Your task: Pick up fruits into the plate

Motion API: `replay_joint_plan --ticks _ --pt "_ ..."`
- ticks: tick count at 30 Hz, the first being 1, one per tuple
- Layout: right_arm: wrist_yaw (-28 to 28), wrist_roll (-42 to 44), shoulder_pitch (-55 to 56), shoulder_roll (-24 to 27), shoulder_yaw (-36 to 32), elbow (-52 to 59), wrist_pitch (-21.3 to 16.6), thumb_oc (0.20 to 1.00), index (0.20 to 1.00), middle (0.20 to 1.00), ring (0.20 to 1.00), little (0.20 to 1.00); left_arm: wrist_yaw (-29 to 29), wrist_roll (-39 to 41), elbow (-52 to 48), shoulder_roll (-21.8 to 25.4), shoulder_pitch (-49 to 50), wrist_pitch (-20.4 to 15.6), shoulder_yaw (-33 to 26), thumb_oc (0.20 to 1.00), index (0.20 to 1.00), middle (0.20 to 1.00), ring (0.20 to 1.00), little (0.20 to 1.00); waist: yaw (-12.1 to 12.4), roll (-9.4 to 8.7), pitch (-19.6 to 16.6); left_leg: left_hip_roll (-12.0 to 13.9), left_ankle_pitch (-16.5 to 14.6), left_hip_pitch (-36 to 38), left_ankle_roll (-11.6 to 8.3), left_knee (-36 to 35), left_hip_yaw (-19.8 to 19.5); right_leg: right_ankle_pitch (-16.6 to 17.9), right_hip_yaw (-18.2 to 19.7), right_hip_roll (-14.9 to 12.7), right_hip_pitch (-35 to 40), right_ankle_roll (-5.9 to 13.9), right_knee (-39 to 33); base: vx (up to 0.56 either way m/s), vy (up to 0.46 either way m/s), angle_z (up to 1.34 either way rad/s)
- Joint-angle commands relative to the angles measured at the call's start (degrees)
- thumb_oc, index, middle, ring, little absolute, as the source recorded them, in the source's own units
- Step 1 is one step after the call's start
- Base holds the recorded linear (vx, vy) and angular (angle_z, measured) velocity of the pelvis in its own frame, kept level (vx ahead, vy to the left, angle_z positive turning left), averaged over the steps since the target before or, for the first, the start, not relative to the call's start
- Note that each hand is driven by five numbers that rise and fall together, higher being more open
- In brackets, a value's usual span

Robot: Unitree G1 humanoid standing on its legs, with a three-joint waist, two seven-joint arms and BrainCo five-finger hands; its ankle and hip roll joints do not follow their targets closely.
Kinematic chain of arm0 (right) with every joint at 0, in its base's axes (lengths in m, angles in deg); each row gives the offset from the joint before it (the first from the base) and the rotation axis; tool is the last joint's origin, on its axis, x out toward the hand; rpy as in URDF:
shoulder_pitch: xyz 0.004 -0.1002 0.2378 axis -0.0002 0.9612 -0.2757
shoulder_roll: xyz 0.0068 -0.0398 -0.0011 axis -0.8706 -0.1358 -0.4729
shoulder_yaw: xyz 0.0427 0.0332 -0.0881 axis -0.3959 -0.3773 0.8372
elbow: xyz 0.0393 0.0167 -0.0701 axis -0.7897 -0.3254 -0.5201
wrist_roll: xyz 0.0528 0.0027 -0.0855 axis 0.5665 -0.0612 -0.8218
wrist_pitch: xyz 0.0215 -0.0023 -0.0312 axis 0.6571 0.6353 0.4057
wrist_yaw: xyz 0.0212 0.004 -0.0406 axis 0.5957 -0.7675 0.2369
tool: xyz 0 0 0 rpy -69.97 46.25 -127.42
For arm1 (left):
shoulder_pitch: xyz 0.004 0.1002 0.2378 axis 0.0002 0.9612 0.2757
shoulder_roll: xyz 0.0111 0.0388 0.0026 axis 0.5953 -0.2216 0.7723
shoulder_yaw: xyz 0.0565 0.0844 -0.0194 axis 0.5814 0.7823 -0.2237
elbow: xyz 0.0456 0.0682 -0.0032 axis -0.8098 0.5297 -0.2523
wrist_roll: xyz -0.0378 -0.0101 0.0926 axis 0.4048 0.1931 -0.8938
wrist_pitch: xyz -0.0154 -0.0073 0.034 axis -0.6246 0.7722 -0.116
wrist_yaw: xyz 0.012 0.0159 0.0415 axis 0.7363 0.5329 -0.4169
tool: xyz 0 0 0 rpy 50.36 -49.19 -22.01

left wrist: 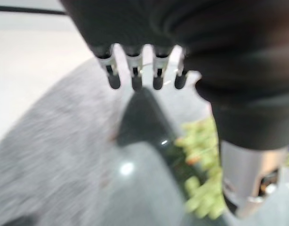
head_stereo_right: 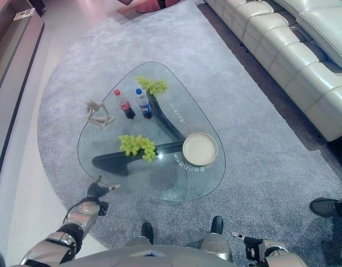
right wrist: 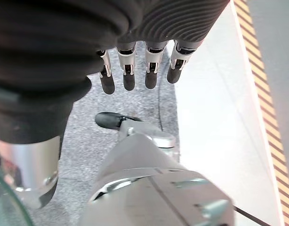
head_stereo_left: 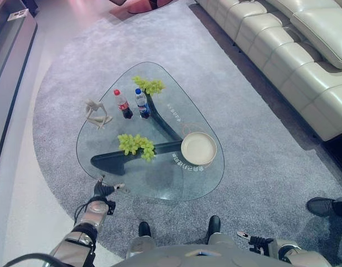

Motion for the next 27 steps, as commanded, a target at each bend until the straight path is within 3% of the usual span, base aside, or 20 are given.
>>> replay_joint_plan --ticks 1,5,11,16,21,27 --pt "-0.87 0.83 -2.06 1.06 3.27 -0.83 -1.59 1.000 1.000 1.000 1.000 1.000 -1.37 -9.76 -1.57 6.96 -7.43 -0.41 1.58 1.000 1.000 1.000 1.000 1.000 -1.07 -1.36 2.93 -4.77 -4.95 -2.49 3.14 0.08 -5.19 -6.62 4.22 1.80 1.02 -0.34 2.06 -0.12 0.043 0.01" --pt "-1.40 -0.70 -5.33 3.21 6.08 0.24 -2.83 1.000 1.000 1.000 1.000 1.000 1.89 -17.62 -4.02 14.75 -18.56 1.88 8.33 1.000 1.000 1.000 1.000 1.000 -2.36 -0.92 6.68 -5.11 -4.17 -5.90 3.42 0.41 -4.71 -6.63 5.96 2.14 -3.01 -0.69 3.65 -0.15 0.054 0.00" --pt "-0.35 -3.05 -8.09 6.24 8.09 2.32 -4.80 1.000 1.000 1.000 1.000 1.000 4.27 -28.59 -4.48 21.04 -27.16 1.04 15.25 1.000 1.000 1.000 1.000 1.000 -3.73 -1.13 11.08 -5.06 -3.28 -9.09 3.22 1.23 -3.14 -6.22 7.12 2.40 -6.80 -0.96 5.23 -0.09 0.027 -0.03" --pt "-0.85 -4.64 -11.14 8.53 10.25 3.96 -6.24 1.000 1.000 1.000 1.000 1.000 5.38 -32.27 -2.19 25.22 -34.26 0.61 20.23 1.000 1.000 1.000 1.000 1.000 -4.64 -1.42 14.67 -4.99 -3.11 -11.86 2.88 3.00 -1.09 -5.86 6.99 2.39 -9.88 -1.03 6.56 -0.07 0.022 -0.04" --pt "-0.66 -4.33 -13.35 10.28 10.70 4.90 -6.14 1.000 1.000 1.000 1.000 1.000 4.10 -38.98 0.47 26.70 -39.03 1.02 24.59 1.000 1.000 1.000 1.000 1.000 -5.51 -1.68 17.64 -5.20 -3.15 -15.02 2.60 5.35 -0.14 -5.56 7.38 2.39 -13.14 -1.25 8.21 -0.06 0.012 -0.03" --pt "-1.17 -3.84 -15.51 11.34 10.94 4.18 -5.73 1.000 1.000 1.000 1.000 1.000 3.43 -41.67 4.12 24.50 -43.22 7.86 29.02 1.000 1.000 1.000 1.000 1.000 -6.49 -1.46 19.00 -6.13 -3.20 -19.68 2.53 7.70 -0.50 -5.30 7.61 2.42 -17.63 -1.61 9.88 -0.02 0.025 -0.04"
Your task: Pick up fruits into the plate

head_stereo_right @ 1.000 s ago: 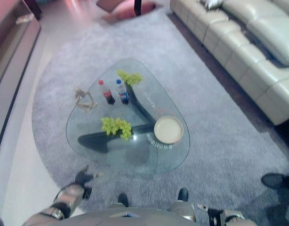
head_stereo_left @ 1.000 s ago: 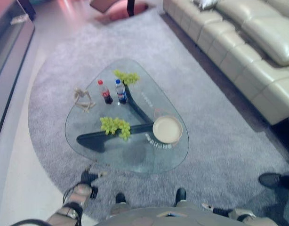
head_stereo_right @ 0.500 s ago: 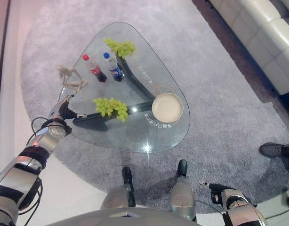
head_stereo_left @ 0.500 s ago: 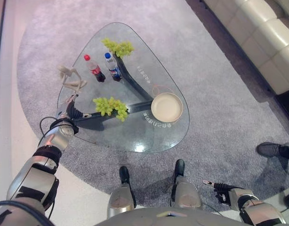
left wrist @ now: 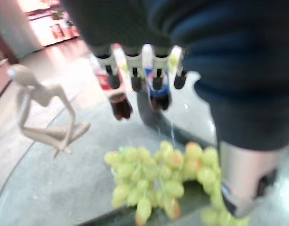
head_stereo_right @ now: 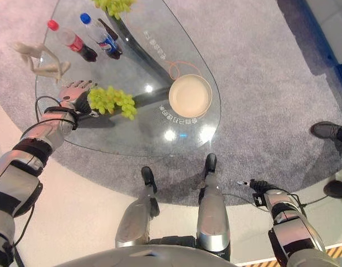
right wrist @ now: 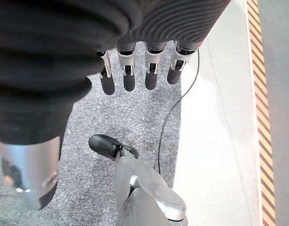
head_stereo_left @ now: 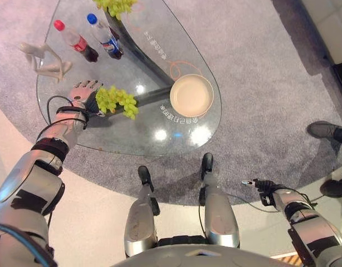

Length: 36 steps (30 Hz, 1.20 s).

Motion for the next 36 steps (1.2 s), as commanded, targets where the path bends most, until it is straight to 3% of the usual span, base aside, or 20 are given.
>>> replay_joint_plan --ticks 1,6,13,16,17,20,22,28,36 --pt "-0.50 0.05 0.25 1.96 2.15 -2.06 0.50 1.000 1.000 1.000 1.000 1.000 -2.87 -1.10 5.33 2.25 -5.14 6.88 1.26 1.000 1.000 1.000 1.000 1.000 -0.59 -1.14 -0.43 -5.63 -4.86 -9.00 2.54 5.98 -1.72 -7.43 4.90 3.19 -6.30 0.02 8.47 0.00 0.000 0.00" --pt "-0.62 0.74 -0.59 1.76 3.44 -1.20 0.20 1.000 1.000 1.000 1.000 1.000 -7.41 -1.86 9.37 0.85 -7.37 10.87 0.67 1.000 1.000 1.000 1.000 1.000 -1.14 -1.97 -0.43 -5.90 -4.40 -13.60 2.45 7.42 -1.33 -7.14 5.03 3.25 -11.33 -0.02 10.24 -0.01 0.002 -0.03" --pt "-1.06 2.58 0.35 1.48 5.29 1.07 -1.74 1.000 1.000 1.000 1.000 1.000 -11.52 3.95 12.52 0.66 -9.06 15.88 -2.17 1.000 1.000 1.000 1.000 1.000 -1.73 -2.96 -0.43 -5.84 -3.53 -19.78 2.31 8.55 -1.12 -6.74 5.31 3.69 -18.13 -0.03 12.17 0.00 -0.003 -0.01" --pt "-0.91 3.16 0.52 1.30 5.98 1.85 -2.47 1.000 1.000 1.000 1.000 1.000 -15.50 7.41 13.68 0.76 -9.98 17.16 -3.52 1.000 1.000 1.000 1.000 1.000 -2.00 -3.34 -0.43 -5.79 -3.59 -21.18 2.17 8.99 -1.05 -6.94 5.36 3.90 -19.58 -0.12 12.65 0.00 0.000 0.00" --pt "-0.78 3.28 0.66 1.17 6.42 2.48 -2.41 1.000 1.000 1.000 1.000 1.000 -19.24 11.56 13.78 0.83 -10.33 17.62 -4.84 1.000 1.000 1.000 1.000 1.000 -2.07 -3.57 -0.43 -5.75 -3.56 -22.05 2.06 9.41 -1.11 -7.00 5.41 3.98 -20.33 -0.23 12.92 0.00 0.000 0.00" --pt "-0.59 3.39 1.94 0.43 7.08 3.00 -2.79 1.000 1.000 1.000 1.000 1.000 -25.00 19.98 13.80 0.98 -11.78 16.10 -8.73 1.000 1.000 1.000 1.000 1.000 -2.21 -4.30 -0.43 -5.86 -3.99 -24.25 1.94 11.31 -1.46 -7.45 5.58 4.32 -22.13 -0.63 14.11 0.02 -0.033 -0.03" --pt "-0.61 3.67 2.55 -0.13 7.61 3.23 -2.68 1.000 1.000 1.000 1.000 1.000 -27.00 21.56 13.76 0.89 -12.34 14.52 -10.52 1.000 1.000 1.000 1.000 1.000 -2.21 -4.77 -0.43 -5.99 -4.37 -25.65 2.00 12.58 -1.84 -7.72 5.82 4.50 -23.21 -0.85 14.82 0.04 -0.057 0.01" --pt "-1.16 4.12 4.65 -1.15 8.63 4.06 -3.43 1.000 1.000 1.000 1.000 1.000 -28.94 21.36 13.02 1.29 -14.35 10.62 -10.58 1.000 1.000 1.000 1.000 1.000 -2.67 -5.76 -0.43 -5.89 -5.41 -28.79 2.29 15.32 -2.28 -8.16 6.46 5.15 -26.19 -1.18 16.72 0.03 -0.038 0.03" --pt "-1.17 3.43 4.93 -1.24 8.62 3.90 -4.32 1.000 1.000 1.000 1.000 1.000 -30.67 18.22 12.67 0.85 -16.82 10.64 -8.53 1.000 1.000 1.000 1.000 1.000 -3.46 -5.95 -0.43 -5.60 -5.90 -31.40 2.28 17.09 -1.81 -7.96 6.74 5.14 -28.84 -1.13 17.73 0.00 0.002 -0.01"
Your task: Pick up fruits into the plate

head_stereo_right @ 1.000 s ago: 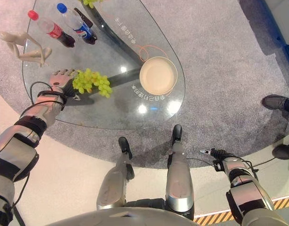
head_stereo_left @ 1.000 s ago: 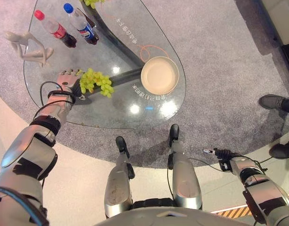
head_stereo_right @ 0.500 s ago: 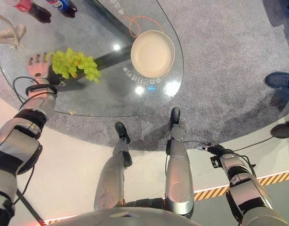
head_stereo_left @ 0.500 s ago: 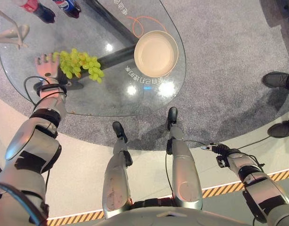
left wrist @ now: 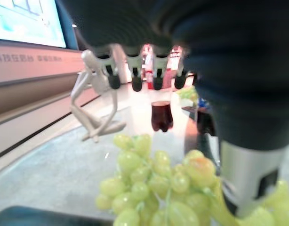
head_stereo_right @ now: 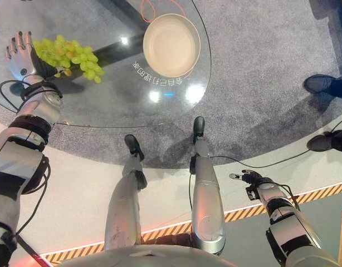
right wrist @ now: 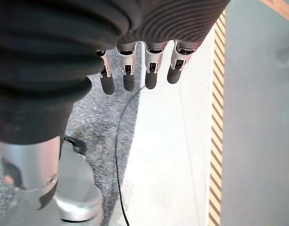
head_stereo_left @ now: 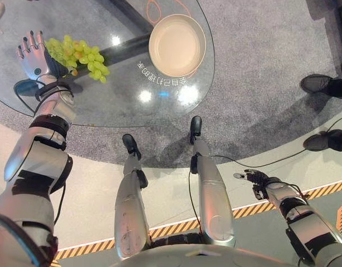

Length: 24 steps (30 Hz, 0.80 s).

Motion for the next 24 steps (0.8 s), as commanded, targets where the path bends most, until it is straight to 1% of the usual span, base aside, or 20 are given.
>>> replay_joint_plan --ticks 1,2,3,5,6,7,8,9,12,16,19,20,21,24 --pt "-0.92 0.95 4.43 -0.44 1.93 1.09 0.16 1.000 1.000 1.000 1.000 1.000 -2.23 -3.03 2.32 3.66 -4.39 -0.33 0.16 1.000 1.000 1.000 1.000 1.000 -0.43 -2.32 -0.01 -5.60 -6.62 -5.55 1.51 7.05 -0.72 -7.91 2.23 6.32 -1.46 -0.95 5.96 0.01 0.006 -0.03" --pt "-1.03 0.93 4.13 -0.45 1.96 0.82 0.13 1.000 1.000 1.000 1.000 1.000 -0.78 -6.11 2.57 3.51 -5.15 -0.07 1.02 1.000 1.000 1.000 1.000 1.000 -0.56 -2.35 -0.01 -5.50 -6.76 -6.30 1.56 7.66 -0.66 -7.83 2.26 6.25 -2.21 -0.94 6.33 0.00 0.000 0.00" --pt "-1.19 0.98 4.01 -0.42 1.96 0.78 0.02 1.000 1.000 1.000 1.000 1.000 -0.24 -7.01 2.85 3.45 -5.38 -0.22 1.67 1.000 1.000 1.000 1.000 1.000 -0.65 -2.36 -0.01 -5.50 -6.80 -6.66 1.55 7.88 -0.61 -7.74 2.30 6.25 -2.50 -0.91 6.37 0.00 0.000 0.00" --pt "-1.39 1.03 3.69 -0.27 1.76 0.91 0.09 1.000 1.000 1.000 1.000 1.000 2.79 -10.15 3.16 3.44 -6.14 0.28 3.33 1.000 1.000 1.000 1.000 1.000 -0.92 -2.33 -0.01 -5.49 -6.98 -7.28 1.59 8.35 -0.38 -7.52 2.43 6.24 -3.15 -0.84 6.45 0.00 0.000 0.00" --pt "-1.63 1.15 3.42 -0.15 1.70 1.17 0.26 1.000 1.000 1.000 1.000 1.000 4.64 -10.72 3.46 3.38 -6.53 0.10 4.48 1.000 1.000 1.000 1.000 1.000 -1.13 -2.20 -0.01 -5.53 -7.05 -7.71 1.63 8.49 -0.14 -7.37 2.53 6.24 -3.71 -0.80 6.47 0.00 0.000 0.00" --pt "-1.63 1.15 3.42 -0.16 1.69 1.17 0.26 1.000 1.000 1.000 1.000 1.000 4.64 -10.72 3.47 3.38 -6.55 0.10 4.50 1.000 1.000 1.000 1.000 1.000 -1.12 -2.21 -0.01 -5.53 -7.05 -7.72 1.63 8.50 -0.13 -7.37 2.53 6.24 -3.72 -0.80 6.47 0.00 0.032 -0.01" --pt "-1.91 1.13 3.24 -0.08 1.59 1.37 0.52 1.000 1.000 1.000 1.000 1.000 6.74 -11.36 3.62 3.41 -6.70 0.28 5.45 1.000 1.000 1.000 1.000 1.000 -1.26 -2.04 -0.01 -5.53 -7.10 -7.92 1.67 8.54 0.12 -7.21 2.54 6.16 -4.12 -0.74 6.46 0.00 0.042 -0.03" --pt "-2.02 1.01 2.85 0.11 1.41 1.39 0.70 1.000 1.000 1.000 1.000 1.000 10.31 -12.40 3.83 3.10 -6.88 1.58 6.86 1.000 1.000 1.000 1.000 1.000 -1.53 -1.79 -0.01 -5.57 -7.18 -8.44 1.70 8.78 0.37 -6.94 2.65 6.02 -4.81 -0.65 6.51 0.00 0.056 -0.04" --pt "-2.51 1.38 2.48 0.50 1.07 1.53 1.08 1.000 1.000 1.000 1.000 1.000 11.28 -11.90 3.69 2.95 -6.60 3.43 7.74 1.000 1.000 1.000 1.000 1.000 -1.88 -1.33 -0.01 -5.70 -7.35 -9.28 1.80 9.39 0.66 -6.73 2.98 5.82 -5.75 -0.52 6.67 0.00 0.048 -0.04" --pt "-2.09 1.20 2.17 1.77 0.26 1.24 0.72 1.000 1.000 1.000 1.000 1.000 13.59 -15.42 4.27 3.53 -7.69 5.95 10.09 1.000 1.000 1.000 1.000 1.000 -2.50 -0.47 -0.01 -5.77 -7.64 -10.95 1.84 10.57 1.22 -6.38 3.53 5.32 -7.55 -0.38 6.81 0.00 0.073 -0.09" --pt "-2.10 0.95 2.75 2.09 -0.16 0.96 -0.41 1.000 1.000 1.000 1.000 1.000 15.33 -17.28 4.65 4.06 -8.07 6.55 11.14 1.000 1.000 1.000 1.000 1.000 -2.89 -0.09 -0.01 -5.83 -7.81 -11.66 1.97 11.03 1.50 -6.17 3.90 5.21 -8.49 -0.28 6.95 0.03 0.064 -0.07" --pt "-2.17 0.85 3.46 2.10 -0.16 0.85 -0.76 1.000 1.000 1.000 1.000 1.000 16.88 -18.55 4.71 4.10 -7.61 6.72 11.86 1.000 1.000 1.000 1.000 1.000 -2.81 0.21 -0.01 -5.74 -9.84 -10.48 1.57 11.58 0.88 -7.86 4.06 5.39 -7.31 0.16 7.41 0.08 0.066 -0.09" --pt "-2.48 0.99 3.66 2.42 -0.37 1.02 -1.14 1.000 1.000 1.000 1.000 1.000 19.45 -20.08 4.83 4.47 -7.42 6.98 13.02 1.000 1.000 1.000 1.000 1.000 -2.97 0.60 -0.01 -5.82 -9.90 -10.85 1.57 11.73 0.97 -7.66 4.28 5.28 -7.65 0.26 7.20 0.08 0.077 -0.10" --pt "-2.71 1.10 3.73 2.94 -0.62 1.16 -1.70 1.000 1.000 1.000 1.000 1.000 22.70 -22.80 4.91 4.99 -7.35 7.18 14.40 1.000 1.000 1.000 1.000 1.000 -3.15 0.96 -0.01 -5.89 -9.93 -11.03 1.62 11.71 1.17 -7.45 4.44 5.23 -7.99 0.36 7.05 0.01 0.044 -0.05"
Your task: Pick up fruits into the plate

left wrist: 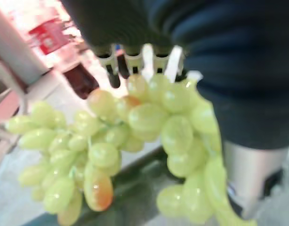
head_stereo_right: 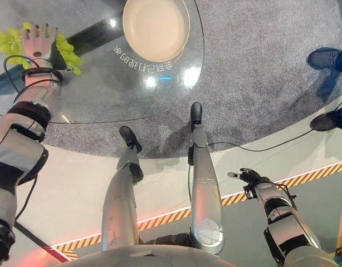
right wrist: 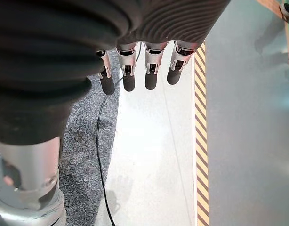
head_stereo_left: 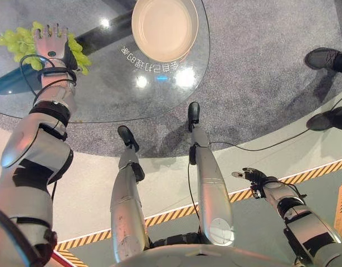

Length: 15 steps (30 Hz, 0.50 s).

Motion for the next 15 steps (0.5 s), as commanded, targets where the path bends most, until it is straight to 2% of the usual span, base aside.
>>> replay_joint_plan --ticks 1,6,11,15 --pt "-1.10 1.12 4.33 4.11 -0.35 1.58 -0.44 1.000 1.000 1.000 1.000 1.000 4.63 -6.55 2.71 5.21 0.16 2.37 0.34 1.000 1.000 1.000 1.000 1.000 -1.39 1.64 0.25 -5.90 -8.05 -4.09 1.23 7.13 -1.62 -7.29 0.60 5.30 0.80 0.42 3.94 0.01 0.040 -0.01" --pt "-1.44 1.29 4.77 5.20 -0.90 2.70 -0.93 1.000 1.000 1.000 1.000 1.000 6.88 -11.25 1.90 6.69 1.25 3.09 2.06 1.000 1.000 1.000 1.000 1.000 -1.42 2.23 0.25 -5.98 -8.00 -4.78 1.12 7.43 -1.43 -6.97 0.67 5.05 0.21 0.55 3.69 0.01 0.015 -0.02" --pt "-1.22 1.48 5.33 6.09 -1.15 4.15 -0.99 1.000 1.000 1.000 1.000 1.000 8.87 -20.59 0.49 8.34 2.24 3.25 3.80 1.000 1.000 1.000 1.000 1.000 -1.22 2.69 0.25 -6.12 -8.09 -5.52 1.12 7.94 -1.67 -6.82 0.58 4.82 -0.45 0.51 3.80 0.01 -0.003 -0.06" --pt "-1.43 1.43 5.65 6.15 -1.17 4.90 -0.55 1.000 1.000 1.000 1.000 1.000 8.69 -23.07 -1.04 8.99 3.03 3.74 4.48 1.000 1.000 1.000 1.000 1.000 -1.04 3.04 0.25 -6.36 -8.35 -5.69 1.23 8.47 -1.95 -7.03 0.60 4.73 -0.54 0.45 4.23 0.00 0.000 0.00"
